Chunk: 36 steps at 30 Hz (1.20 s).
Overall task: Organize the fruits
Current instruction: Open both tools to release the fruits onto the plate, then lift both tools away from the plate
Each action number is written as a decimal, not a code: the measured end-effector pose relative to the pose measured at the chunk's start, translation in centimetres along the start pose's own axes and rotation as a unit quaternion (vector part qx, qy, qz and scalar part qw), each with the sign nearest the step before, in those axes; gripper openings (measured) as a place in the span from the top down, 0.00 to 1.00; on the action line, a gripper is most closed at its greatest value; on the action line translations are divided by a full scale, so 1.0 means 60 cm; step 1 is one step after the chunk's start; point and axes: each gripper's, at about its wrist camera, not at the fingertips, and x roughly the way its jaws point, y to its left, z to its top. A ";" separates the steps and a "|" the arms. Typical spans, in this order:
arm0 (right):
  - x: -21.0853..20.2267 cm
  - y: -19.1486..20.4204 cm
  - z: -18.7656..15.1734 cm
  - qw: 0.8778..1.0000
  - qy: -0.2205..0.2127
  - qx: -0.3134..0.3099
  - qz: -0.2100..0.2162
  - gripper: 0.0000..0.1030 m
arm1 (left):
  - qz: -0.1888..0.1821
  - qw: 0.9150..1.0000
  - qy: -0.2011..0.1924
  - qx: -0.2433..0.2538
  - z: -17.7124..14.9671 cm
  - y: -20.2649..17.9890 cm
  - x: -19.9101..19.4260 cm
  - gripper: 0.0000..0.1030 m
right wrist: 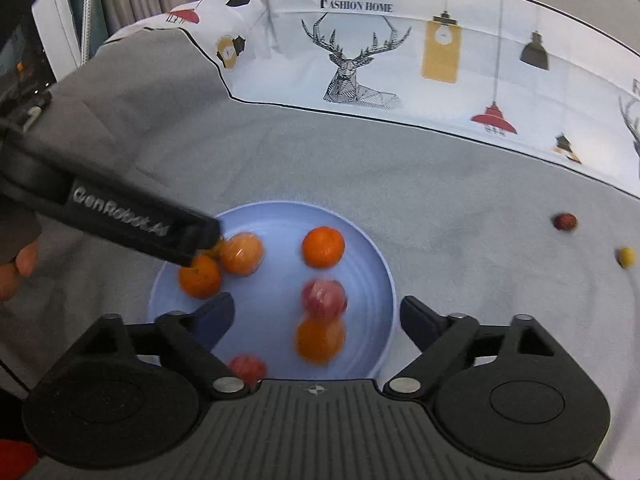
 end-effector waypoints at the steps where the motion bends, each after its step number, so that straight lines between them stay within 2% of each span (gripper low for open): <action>1: -0.016 0.000 -0.007 1.000 0.005 0.012 0.003 0.06 | 0.002 1.000 0.002 -0.005 -0.010 0.005 -0.012 0.00; 7: -0.111 0.019 -0.066 0.997 0.017 0.069 0.014 0.01 | 0.009 0.999 0.012 -0.030 -0.081 0.025 -0.094 0.00; 10: -0.149 0.037 -0.083 0.998 0.007 0.060 0.012 0.01 | 0.009 1.000 0.002 -0.027 -0.105 0.024 -0.135 0.00; 15: -0.217 0.055 -0.086 0.998 -0.046 0.032 -0.025 0.01 | -0.009 0.999 -0.029 -0.040 -0.123 0.021 -0.199 0.00; 21: -0.311 0.060 -0.111 0.992 -0.116 0.014 -0.046 0.01 | -0.019 0.995 -0.080 -0.049 -0.141 0.007 -0.276 0.00; 25: -0.348 0.062 -0.126 0.989 -0.136 0.021 -0.056 0.01 | -0.036 0.994 -0.089 -0.053 -0.154 0.003 -0.308 0.00; 30: -0.380 0.072 -0.140 0.985 -0.161 0.012 -0.060 0.01 | -0.021 0.993 -0.107 -0.037 -0.171 -0.006 -0.333 0.00; 36: -0.393 0.081 -0.145 0.983 -0.176 -0.004 -0.057 0.01 | -0.023 0.993 -0.111 -0.039 -0.183 -0.010 -0.349 0.00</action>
